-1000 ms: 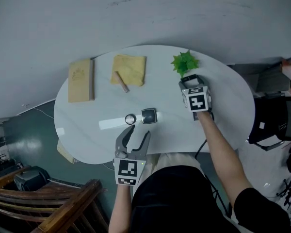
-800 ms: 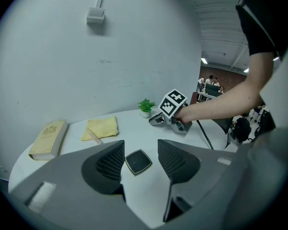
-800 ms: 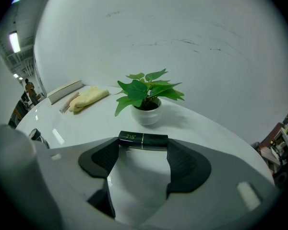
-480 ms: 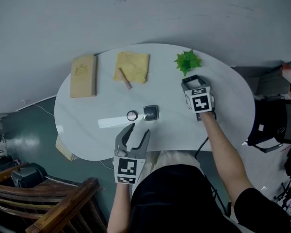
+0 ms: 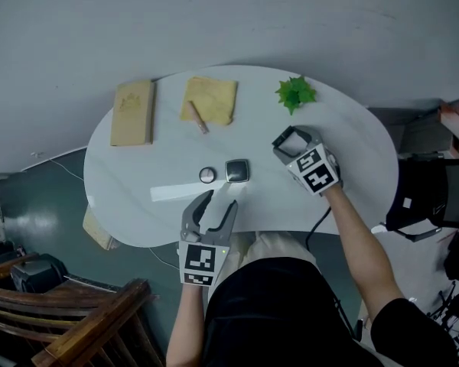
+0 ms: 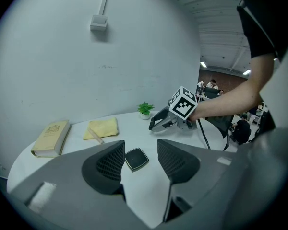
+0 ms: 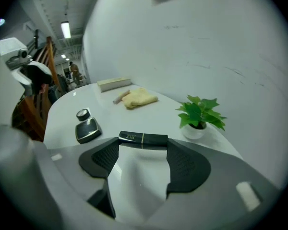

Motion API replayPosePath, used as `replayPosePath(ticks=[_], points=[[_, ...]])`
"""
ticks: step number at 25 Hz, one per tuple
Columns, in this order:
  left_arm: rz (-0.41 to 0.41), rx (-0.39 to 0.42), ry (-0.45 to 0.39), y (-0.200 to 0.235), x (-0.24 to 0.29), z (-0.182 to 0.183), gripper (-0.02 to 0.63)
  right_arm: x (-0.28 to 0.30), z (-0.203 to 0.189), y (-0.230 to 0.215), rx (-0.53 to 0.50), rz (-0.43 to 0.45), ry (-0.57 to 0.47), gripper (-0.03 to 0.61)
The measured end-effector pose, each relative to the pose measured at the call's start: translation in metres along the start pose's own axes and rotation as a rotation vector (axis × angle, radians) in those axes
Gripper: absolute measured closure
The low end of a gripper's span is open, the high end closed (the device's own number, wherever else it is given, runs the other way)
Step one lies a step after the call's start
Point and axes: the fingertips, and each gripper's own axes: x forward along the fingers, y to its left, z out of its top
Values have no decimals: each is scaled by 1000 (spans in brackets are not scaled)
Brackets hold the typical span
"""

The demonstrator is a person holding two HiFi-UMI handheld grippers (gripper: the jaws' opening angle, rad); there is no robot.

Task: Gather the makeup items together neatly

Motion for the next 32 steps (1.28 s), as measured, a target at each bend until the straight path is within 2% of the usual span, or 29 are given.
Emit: replayPosePath(ticks=[4,11,15,24,32], points=[[6,-6,-5,-1,-2,-3,408,-3,6,31,-109,113,-27,255],[11,-11,-11,-7,-10,-6,408,1,-16,72,-298,268,64,256],[15,-19,-7,-9,-14,-11,408,5,-19,88,-377,318,73,256],[39,-40,-3,-4,-22,-18,408,14,-34,105,-476,430,140,256],[56,-51,2,0,-23,-21,408,19,-46,108,-556,471,168,256]])
